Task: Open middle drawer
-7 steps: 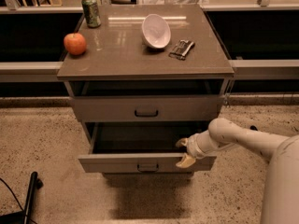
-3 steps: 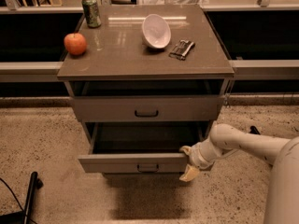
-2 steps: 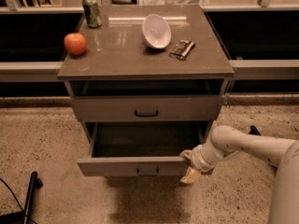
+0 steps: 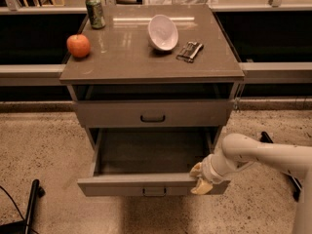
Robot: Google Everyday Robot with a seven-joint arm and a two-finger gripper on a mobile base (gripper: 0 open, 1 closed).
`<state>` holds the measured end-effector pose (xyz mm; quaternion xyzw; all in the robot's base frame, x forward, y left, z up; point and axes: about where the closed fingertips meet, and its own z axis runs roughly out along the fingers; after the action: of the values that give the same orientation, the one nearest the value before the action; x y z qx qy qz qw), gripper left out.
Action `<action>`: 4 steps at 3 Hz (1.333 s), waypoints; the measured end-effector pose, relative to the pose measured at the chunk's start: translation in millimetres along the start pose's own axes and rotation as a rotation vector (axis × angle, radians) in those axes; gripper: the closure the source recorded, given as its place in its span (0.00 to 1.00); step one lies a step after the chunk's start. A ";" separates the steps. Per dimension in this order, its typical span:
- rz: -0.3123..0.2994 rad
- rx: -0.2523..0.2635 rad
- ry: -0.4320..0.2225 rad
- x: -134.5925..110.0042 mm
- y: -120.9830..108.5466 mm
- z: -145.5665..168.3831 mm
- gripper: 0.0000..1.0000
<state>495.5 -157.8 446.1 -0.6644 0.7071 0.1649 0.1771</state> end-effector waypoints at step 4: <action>-0.067 0.072 0.113 -26.0 -59.9 -43.9 0.97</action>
Offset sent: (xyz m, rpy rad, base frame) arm -0.0017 0.0094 0.0603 -0.1127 -0.0590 0.0332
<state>555.3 -159.2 497.3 -0.6893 0.6987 0.0954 0.1664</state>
